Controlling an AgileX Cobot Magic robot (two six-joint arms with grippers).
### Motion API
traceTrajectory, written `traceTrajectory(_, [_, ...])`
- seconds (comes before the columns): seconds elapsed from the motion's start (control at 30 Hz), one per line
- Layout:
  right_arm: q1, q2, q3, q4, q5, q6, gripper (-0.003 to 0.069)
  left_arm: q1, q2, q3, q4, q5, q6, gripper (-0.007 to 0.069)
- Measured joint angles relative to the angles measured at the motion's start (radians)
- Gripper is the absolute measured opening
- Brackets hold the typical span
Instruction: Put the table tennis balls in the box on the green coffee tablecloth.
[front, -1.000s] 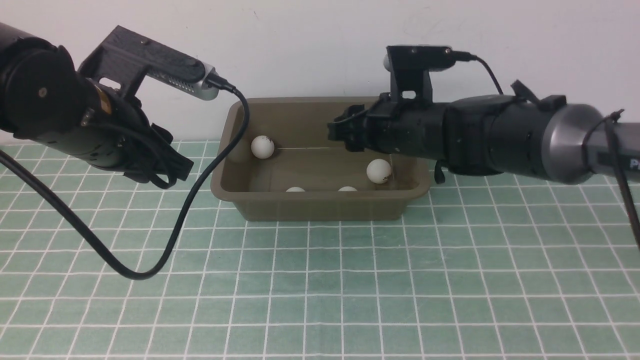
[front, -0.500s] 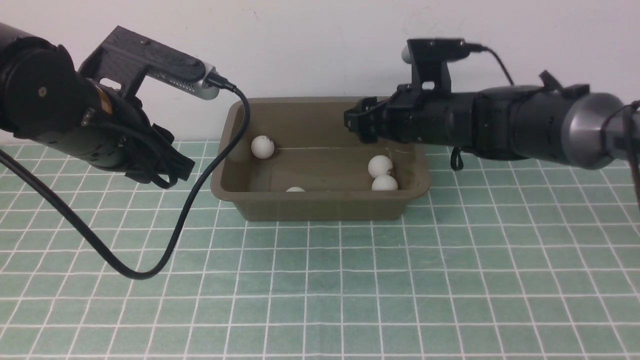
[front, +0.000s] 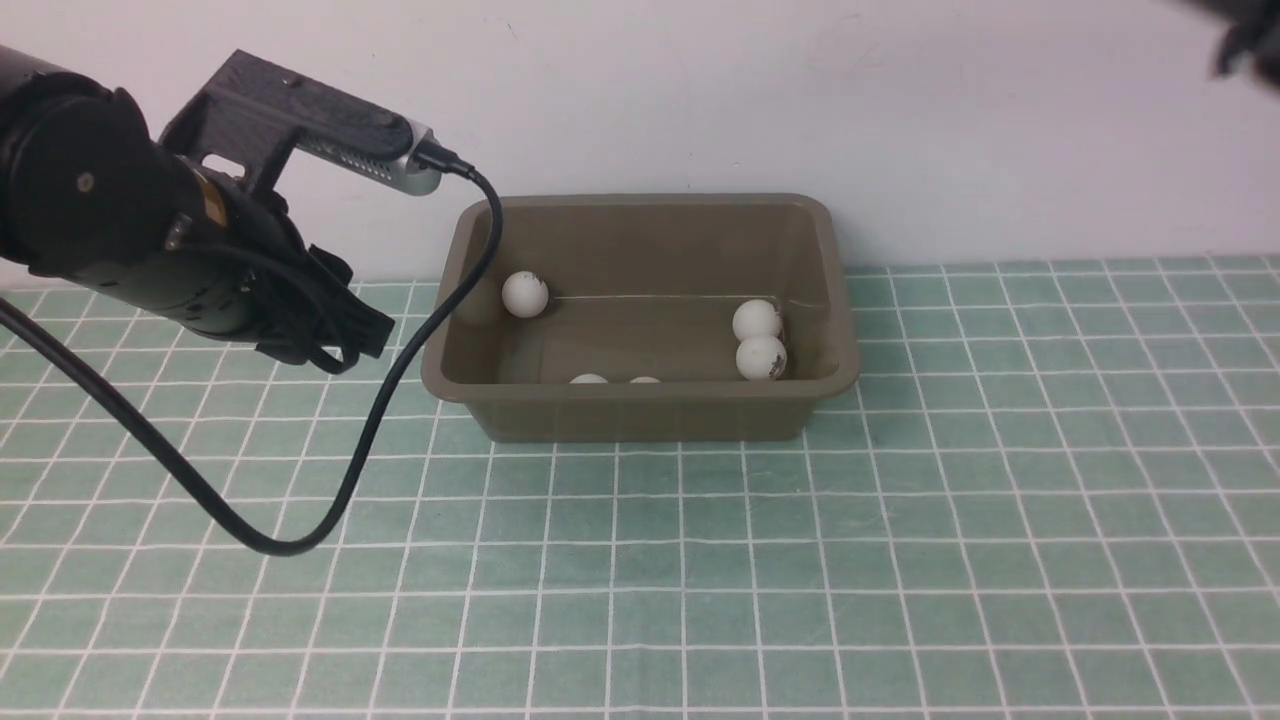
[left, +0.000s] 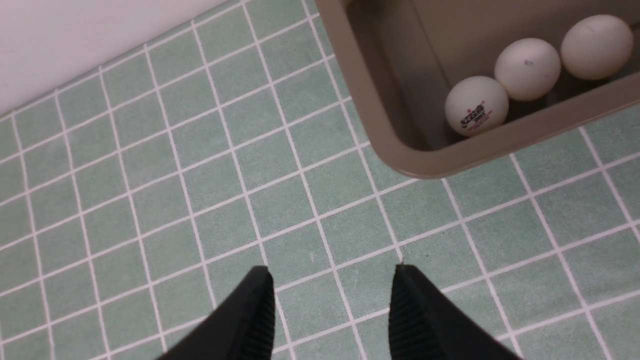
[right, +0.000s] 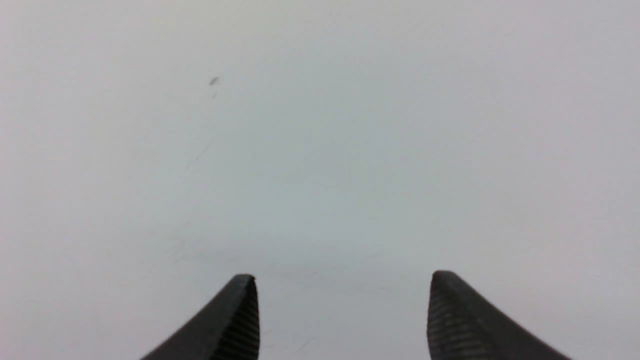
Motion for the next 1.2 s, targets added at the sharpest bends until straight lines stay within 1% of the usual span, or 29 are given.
traceTrajectory(0.07, [0.019,-0.081,-0.003,0.006,-0.08,-0.078,0.0391,0.0,0.0,0.0,-0.009,-0.008,0.0,0.0288])
traceTrajectory(0.17, [0.046,-0.121,-0.003,0.014,-0.164,-0.15,0.0358,0.0,0.0,0.0,-0.012,-0.012,0.0,0.0288])
traceTrajectory(0.23, [0.067,-0.128,-0.003,0.019,-0.24,-0.214,0.0329,0.0,0.0,0.0,-0.013,-0.017,0.0,0.0288])
traceTrajectory(0.37, [0.078,-0.123,-0.003,0.024,-0.312,-0.354,0.0291,0.0,0.0,0.0,-0.027,-0.024,0.0,0.0288])
traceTrajectory(0.47, [0.082,-0.104,-0.003,0.026,-0.335,-0.551,0.0265,0.0,0.0,0.0,-0.047,-0.033,0.0,0.0288])
traceTrajectory(0.5, [0.089,-0.096,-0.003,0.026,-0.346,-0.638,0.0256,0.0,0.0,0.0,-0.049,-0.035,0.0,0.0288])
traceTrajectory(0.53, [0.093,-0.088,-0.003,0.026,-0.353,-0.683,0.0249,0.0,0.0,0.0,-0.051,-0.035,0.0,0.0288])
traceTrajectory(0.63, [0.126,-0.052,-0.002,0.029,-0.426,-0.908,0.0226,0.0,0.0,0.0,-0.054,-0.037,0.0,0.0288])
traceTrajectory(0.7, [0.144,-0.036,0.001,0.035,-0.487,-0.986,0.0214,0.0,0.0,0.0,-0.054,-0.037,0.0,0.0288])
traceTrajectory(0.83, [0.155,-0.024,0.005,0.04,-0.563,-1.004,0.0201,0.0,0.0,0.0,-0.054,-0.038,0.0,0.0288])
traceTrajectory(0.93, [0.156,-0.036,0.005,0.04,-0.633,-0.944,0.0192,0.0,0.0,0.0,-0.054,-0.038,0.0,0.0288])
traceTrajectory(1.1, [0.152,-0.076,0.005,0.04,-0.675,-0.872,0.019,0.0,0.0,0.0,-0.058,-0.038,0.0,0.0288])
traceTrajectory(1.2, [0.111,-0.147,0.005,0.04,-0.701,-0.766,0.019,0.0,0.0,0.0,-0.065,-0.038,0.0,0.0288])
